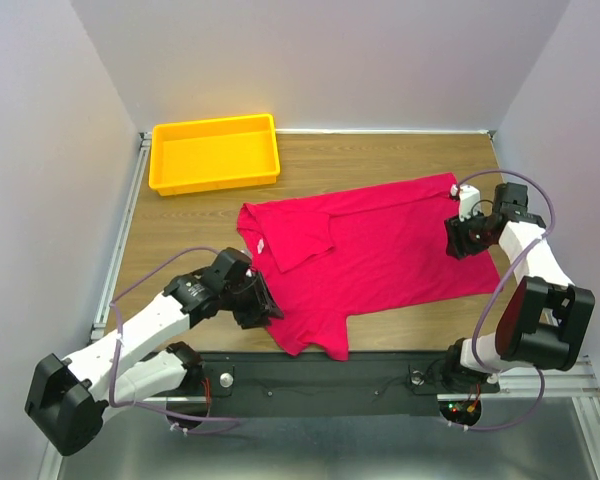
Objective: Fold and stack the t-shirts
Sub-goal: Fold the tshirt
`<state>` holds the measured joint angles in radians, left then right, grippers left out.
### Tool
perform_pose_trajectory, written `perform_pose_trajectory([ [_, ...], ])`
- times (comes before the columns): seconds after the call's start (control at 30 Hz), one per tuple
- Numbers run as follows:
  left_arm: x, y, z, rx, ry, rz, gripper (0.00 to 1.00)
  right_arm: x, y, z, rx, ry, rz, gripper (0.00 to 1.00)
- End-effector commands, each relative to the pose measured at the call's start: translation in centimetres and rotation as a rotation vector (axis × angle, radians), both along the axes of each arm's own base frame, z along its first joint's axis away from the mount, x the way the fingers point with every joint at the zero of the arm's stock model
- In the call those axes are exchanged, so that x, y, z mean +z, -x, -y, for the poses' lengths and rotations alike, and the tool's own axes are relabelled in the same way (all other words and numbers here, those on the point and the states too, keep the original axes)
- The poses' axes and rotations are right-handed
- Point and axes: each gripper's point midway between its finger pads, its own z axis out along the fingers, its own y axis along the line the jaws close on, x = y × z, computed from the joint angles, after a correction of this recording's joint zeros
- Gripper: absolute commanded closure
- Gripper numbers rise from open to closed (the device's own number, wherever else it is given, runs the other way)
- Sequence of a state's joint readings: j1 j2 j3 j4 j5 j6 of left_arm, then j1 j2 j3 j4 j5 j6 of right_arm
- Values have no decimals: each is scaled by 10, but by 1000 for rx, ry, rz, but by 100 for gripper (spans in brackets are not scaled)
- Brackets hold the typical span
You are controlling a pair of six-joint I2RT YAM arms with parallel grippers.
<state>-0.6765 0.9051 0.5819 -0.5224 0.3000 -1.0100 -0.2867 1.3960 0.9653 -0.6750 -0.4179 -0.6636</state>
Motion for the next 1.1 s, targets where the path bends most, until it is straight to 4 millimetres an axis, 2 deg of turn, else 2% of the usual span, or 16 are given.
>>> perform_pose_trajectory([
  [0.0,-14,27,-13,29,-73,-123,48,8,-3,1,9,10,40,45],
  [0.03,-20,35,-11,6,-79,-150,48,8,-3,1,10,9,39,45],
  [0.23,-35,40,0,-31,-113,-175,48,-1,2,-1,11,1,13,45],
  [0.37,-37,44,23,-67,-66,-186,48,-3,4,1,7,12,7,45],
  [0.47,-41,49,31,-90,-78,-204,48,-3,5,3,4,25,5,45],
  [0.67,-56,59,30,-86,-107,-242,49,-3,5,4,-1,25,7,45],
  [0.83,-70,57,26,-59,-130,-243,51,-3,7,3,-2,23,3,45],
  [0.97,-76,52,31,-63,-128,-229,55,-2,7,3,-3,24,9,45],
  [1.07,-78,46,33,-58,-140,-210,61,0,7,3,-5,26,14,45],
])
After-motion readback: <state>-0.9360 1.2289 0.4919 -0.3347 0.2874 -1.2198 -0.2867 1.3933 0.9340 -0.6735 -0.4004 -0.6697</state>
